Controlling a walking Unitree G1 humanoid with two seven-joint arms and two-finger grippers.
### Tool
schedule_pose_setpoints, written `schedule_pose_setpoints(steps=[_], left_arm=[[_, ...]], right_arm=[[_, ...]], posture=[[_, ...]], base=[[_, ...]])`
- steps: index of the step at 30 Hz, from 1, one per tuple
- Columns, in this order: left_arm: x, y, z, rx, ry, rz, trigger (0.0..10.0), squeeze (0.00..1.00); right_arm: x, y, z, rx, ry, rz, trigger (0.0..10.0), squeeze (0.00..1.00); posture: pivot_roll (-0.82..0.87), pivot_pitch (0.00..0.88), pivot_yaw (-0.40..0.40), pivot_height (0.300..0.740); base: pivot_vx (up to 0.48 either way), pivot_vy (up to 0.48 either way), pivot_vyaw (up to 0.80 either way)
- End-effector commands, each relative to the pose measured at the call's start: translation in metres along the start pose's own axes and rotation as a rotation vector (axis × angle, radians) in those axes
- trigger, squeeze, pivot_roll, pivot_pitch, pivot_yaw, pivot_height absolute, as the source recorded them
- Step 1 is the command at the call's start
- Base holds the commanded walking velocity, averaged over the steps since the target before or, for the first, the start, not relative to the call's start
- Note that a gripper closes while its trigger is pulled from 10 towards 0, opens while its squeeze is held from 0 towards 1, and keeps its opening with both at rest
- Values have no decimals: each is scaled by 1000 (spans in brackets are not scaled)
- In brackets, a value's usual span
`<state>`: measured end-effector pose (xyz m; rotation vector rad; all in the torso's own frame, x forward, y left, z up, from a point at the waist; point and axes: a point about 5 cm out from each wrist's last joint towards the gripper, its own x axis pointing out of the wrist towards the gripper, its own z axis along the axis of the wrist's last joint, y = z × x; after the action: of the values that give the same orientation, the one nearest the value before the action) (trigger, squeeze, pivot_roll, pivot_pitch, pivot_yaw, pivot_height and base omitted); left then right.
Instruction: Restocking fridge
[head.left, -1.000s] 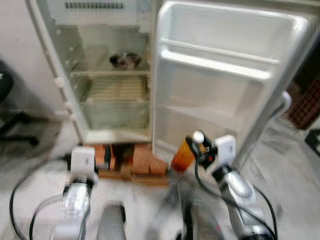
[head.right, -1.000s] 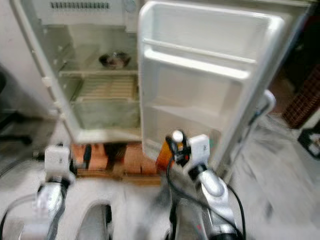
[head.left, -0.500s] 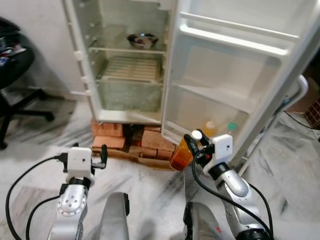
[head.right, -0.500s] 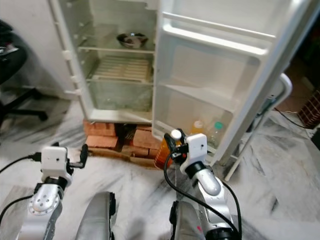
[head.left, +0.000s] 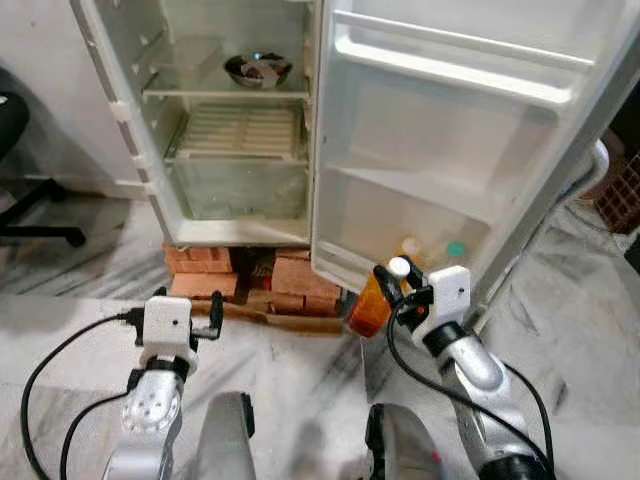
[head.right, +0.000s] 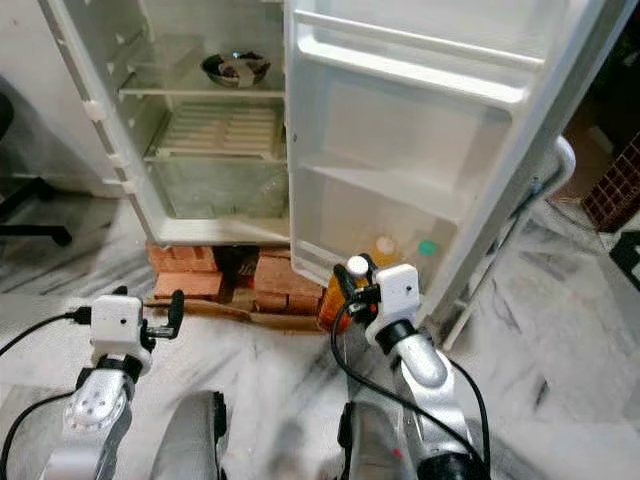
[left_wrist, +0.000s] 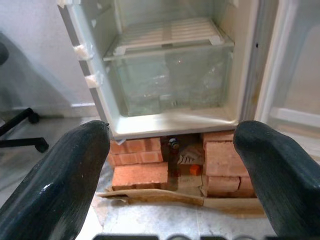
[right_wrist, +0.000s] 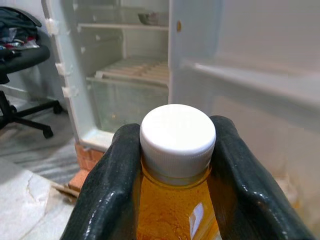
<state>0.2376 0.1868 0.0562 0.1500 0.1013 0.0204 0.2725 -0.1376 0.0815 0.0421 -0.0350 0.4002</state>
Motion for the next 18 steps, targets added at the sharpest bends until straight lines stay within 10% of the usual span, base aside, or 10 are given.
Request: schedule_pose_setpoints(steps=[1,18], left_arm=[[1,0,5,11,-22,-8,10000,0],[3,-2,5,9,-20,-8,10000,0]], right_arm=[[3,-3,6,-12,-34,-9,10000,0],[4,-1,5,-15,-27,14,10000,0]], posture=[[45,0,-34,608],[44,0,-40,608]], base=[[337,0,0],[357,0,0]])
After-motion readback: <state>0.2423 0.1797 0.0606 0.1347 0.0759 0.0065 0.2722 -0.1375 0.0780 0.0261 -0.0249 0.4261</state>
